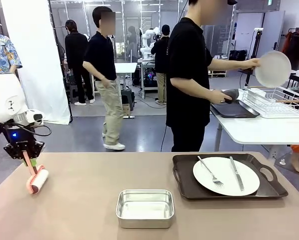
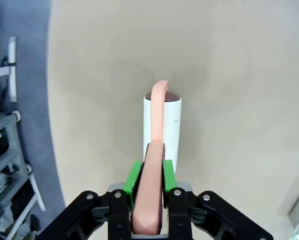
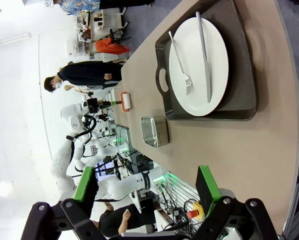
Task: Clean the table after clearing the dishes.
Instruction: When the left (or right) Handle tray is removed, use the left hand (or right hand) to clean the left (or right) side of the table with the Lint Roller.
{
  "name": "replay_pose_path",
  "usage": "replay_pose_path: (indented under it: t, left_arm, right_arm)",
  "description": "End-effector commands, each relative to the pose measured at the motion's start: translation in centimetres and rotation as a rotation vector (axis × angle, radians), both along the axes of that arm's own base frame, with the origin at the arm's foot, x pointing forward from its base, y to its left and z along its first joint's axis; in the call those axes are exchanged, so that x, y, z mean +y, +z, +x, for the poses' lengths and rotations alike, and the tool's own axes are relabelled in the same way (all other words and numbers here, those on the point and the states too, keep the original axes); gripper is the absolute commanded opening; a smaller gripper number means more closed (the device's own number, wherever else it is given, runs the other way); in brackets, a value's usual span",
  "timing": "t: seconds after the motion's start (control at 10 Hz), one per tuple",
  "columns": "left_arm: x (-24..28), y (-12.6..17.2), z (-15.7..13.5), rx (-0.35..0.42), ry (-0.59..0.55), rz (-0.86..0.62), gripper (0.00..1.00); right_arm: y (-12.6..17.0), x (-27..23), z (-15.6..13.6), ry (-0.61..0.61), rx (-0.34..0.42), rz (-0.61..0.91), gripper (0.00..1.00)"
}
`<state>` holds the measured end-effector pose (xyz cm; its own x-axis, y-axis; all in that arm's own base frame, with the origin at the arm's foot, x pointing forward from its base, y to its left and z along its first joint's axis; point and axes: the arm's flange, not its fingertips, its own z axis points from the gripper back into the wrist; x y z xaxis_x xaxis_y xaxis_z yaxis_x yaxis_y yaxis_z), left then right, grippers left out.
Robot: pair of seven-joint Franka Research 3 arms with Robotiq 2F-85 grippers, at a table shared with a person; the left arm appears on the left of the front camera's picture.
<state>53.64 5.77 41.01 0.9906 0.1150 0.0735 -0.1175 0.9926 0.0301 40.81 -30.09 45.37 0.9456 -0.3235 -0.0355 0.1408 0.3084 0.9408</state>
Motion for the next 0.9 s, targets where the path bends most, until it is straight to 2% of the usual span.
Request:
replay_pose_path:
  t: [0.0, 0.5, 0.8]
  left_arm:
    - [0.3, -4.8, -1.0, 0.061, 0.056, 0.125, 0.22]
    - [-0.7, -3.5, -1.5, 0.051, 0.082, 0.211, 0.22]
    - [-1.3, -0.9, -2.2, 0.017, 0.051, 0.202, 0.22]
  right_arm:
    - [0.3, 0.2, -0.2, 0.001, -0.005, 0.000, 1.00]
    - [0.3, 0.2, -0.2, 0.001, -0.005, 0.000, 1.00]
    - [0.3, 0.2, -0.2, 0.001, -0.005, 0.000, 1.00]
